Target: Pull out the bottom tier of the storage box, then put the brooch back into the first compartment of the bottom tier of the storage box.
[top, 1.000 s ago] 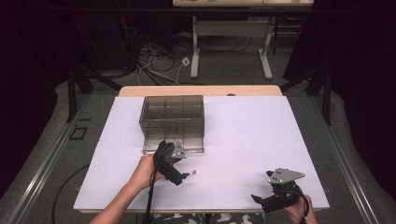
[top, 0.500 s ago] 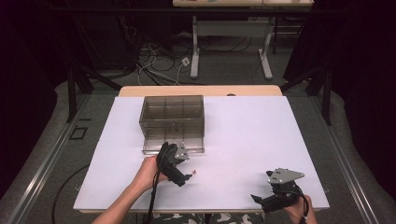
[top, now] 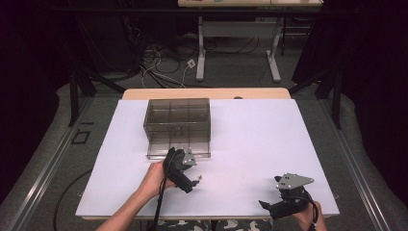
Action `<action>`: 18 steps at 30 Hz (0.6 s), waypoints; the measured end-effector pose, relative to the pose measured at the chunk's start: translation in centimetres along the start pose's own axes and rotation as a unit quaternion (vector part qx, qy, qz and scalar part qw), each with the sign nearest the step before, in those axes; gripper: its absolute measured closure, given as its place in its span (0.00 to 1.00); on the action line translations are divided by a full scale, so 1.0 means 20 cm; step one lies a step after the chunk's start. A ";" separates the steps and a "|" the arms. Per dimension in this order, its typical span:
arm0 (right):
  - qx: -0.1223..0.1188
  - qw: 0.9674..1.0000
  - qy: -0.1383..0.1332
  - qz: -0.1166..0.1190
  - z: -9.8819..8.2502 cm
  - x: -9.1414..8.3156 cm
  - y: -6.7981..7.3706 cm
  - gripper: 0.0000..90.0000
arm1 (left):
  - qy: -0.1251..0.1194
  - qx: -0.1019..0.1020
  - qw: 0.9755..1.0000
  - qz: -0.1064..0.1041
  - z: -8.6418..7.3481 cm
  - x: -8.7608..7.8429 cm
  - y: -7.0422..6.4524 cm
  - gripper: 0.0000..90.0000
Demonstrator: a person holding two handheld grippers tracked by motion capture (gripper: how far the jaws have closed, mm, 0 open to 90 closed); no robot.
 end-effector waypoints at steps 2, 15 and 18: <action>0.000 1.000 0.003 0.001 0.00 0.00 0.00 0.01 | 0.001 0.000 1.000 0.002 0.00 0.00 0.00 0.00; -0.001 1.000 0.000 0.002 0.00 0.00 0.00 0.01 | -0.002 -0.005 1.000 -0.001 0.01 0.02 -0.02 0.00; 0.001 1.000 0.000 0.002 0.00 0.00 0.00 0.01 | -0.004 -0.004 1.000 -0.004 0.02 0.03 -0.04 0.00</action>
Point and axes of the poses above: each handheld gripper's, and its own axes: x roughly forward along the jaws, z roughly out of its top, y roughly to its left, the point moved 8 cm from there along x, roughly forward along the jaws, and after that the axes turned 4 degrees about z, right-handed, at the moved point
